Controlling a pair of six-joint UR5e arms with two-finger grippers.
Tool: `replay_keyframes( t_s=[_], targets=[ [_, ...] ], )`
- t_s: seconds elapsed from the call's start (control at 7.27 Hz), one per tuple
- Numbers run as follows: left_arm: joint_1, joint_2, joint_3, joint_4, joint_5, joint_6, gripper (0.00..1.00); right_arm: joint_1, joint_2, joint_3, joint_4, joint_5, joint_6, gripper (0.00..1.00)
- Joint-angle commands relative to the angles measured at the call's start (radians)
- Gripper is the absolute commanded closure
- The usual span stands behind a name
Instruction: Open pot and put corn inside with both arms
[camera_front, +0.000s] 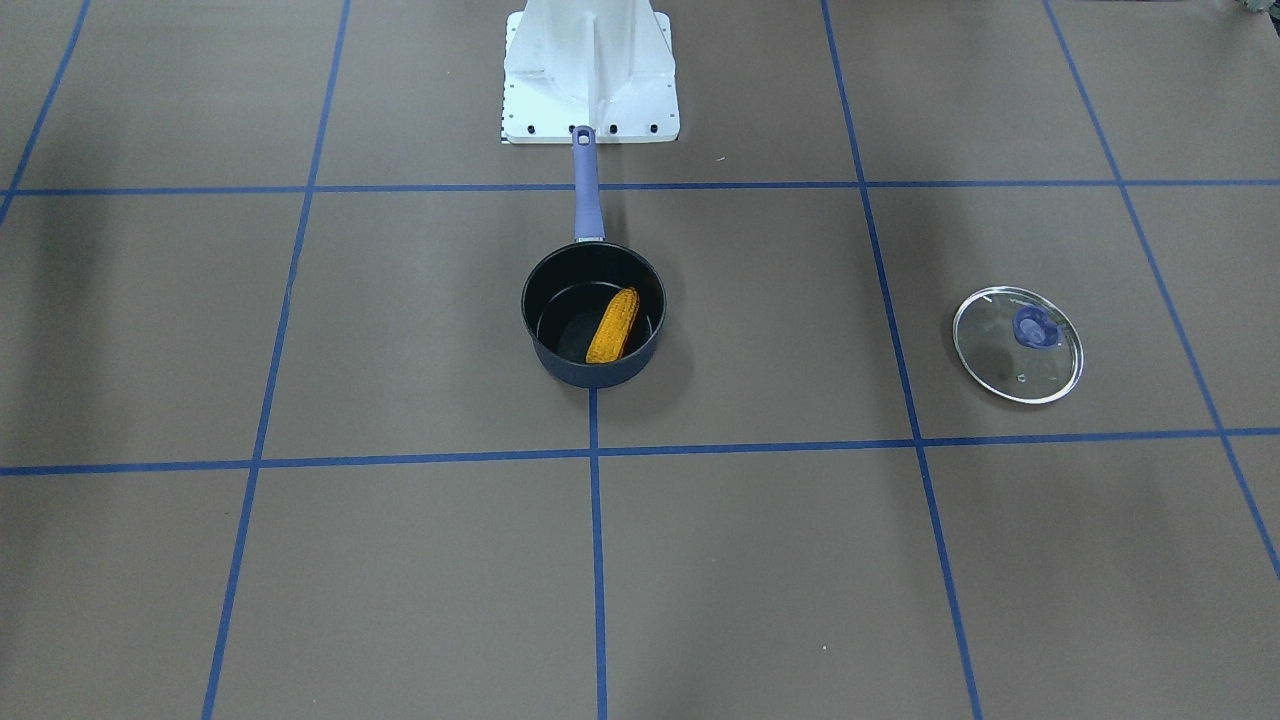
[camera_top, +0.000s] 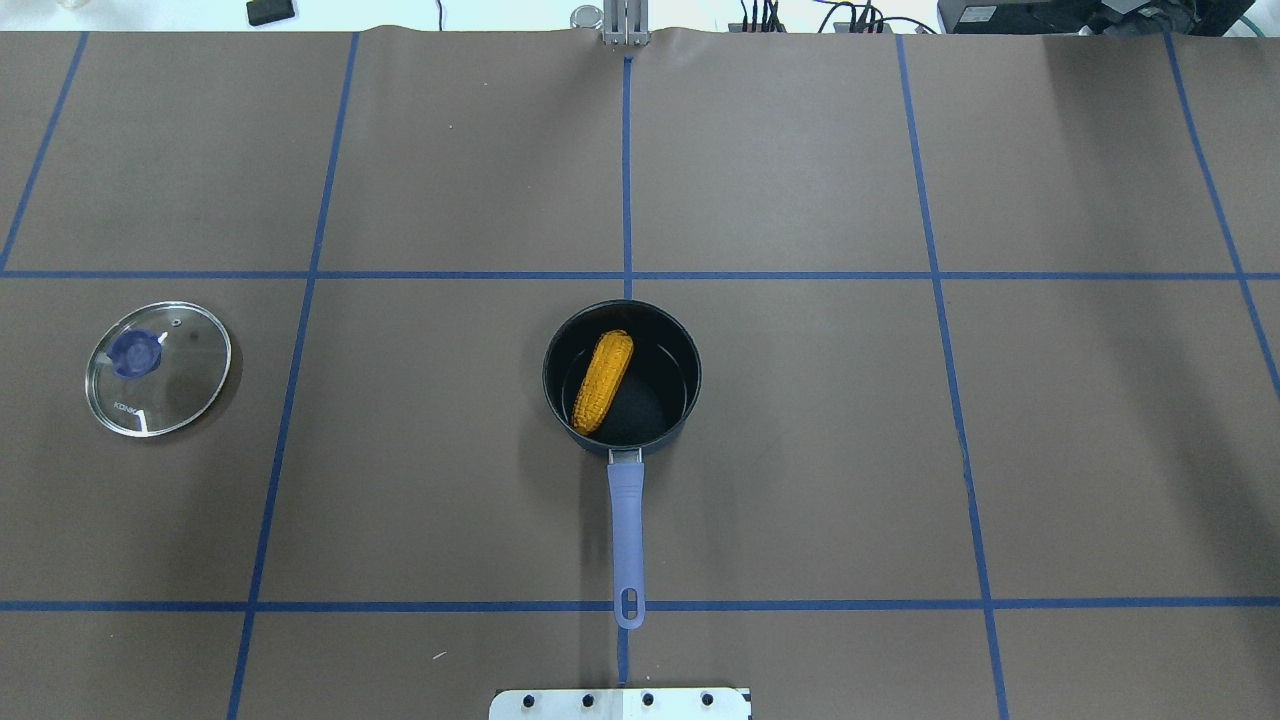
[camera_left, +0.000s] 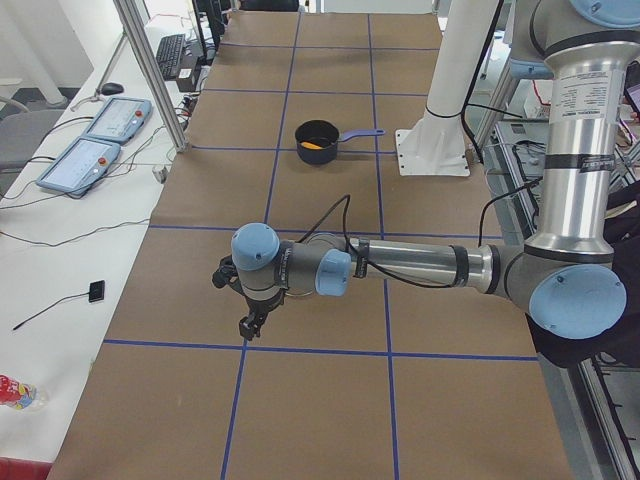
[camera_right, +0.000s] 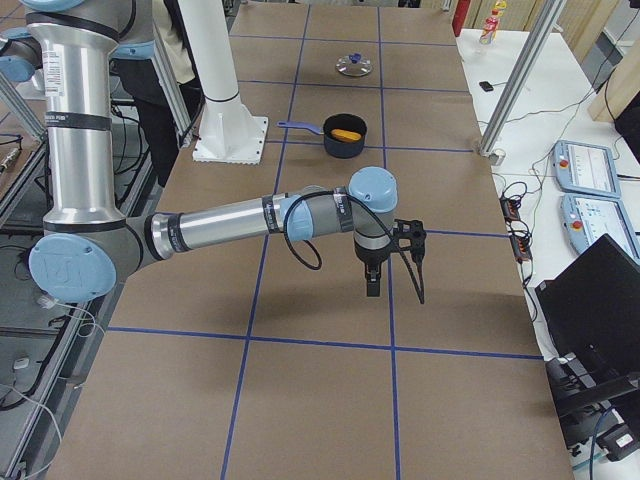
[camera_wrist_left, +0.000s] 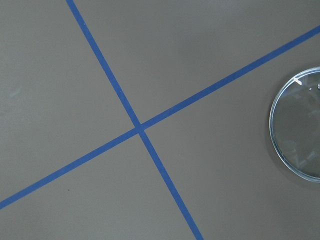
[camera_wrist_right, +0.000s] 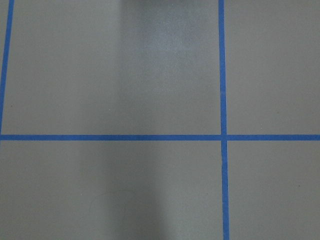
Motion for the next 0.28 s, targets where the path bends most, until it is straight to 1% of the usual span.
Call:
replay_keyframes(
  t_s=[0.0, 0.14],
  targets=[
    [0.0, 0.0, -0.001, 0.0, 0.0, -0.002, 0.02, 0.0, 0.0, -0.004, 0.0, -0.001, 0.001, 0.0],
    [0.0, -0.002, -0.001, 0.0, -0.001, -0.003, 0.02, 0.0, 0.0, -0.002, 0.0, 0.0, 0.01, 0.0]
  ],
)
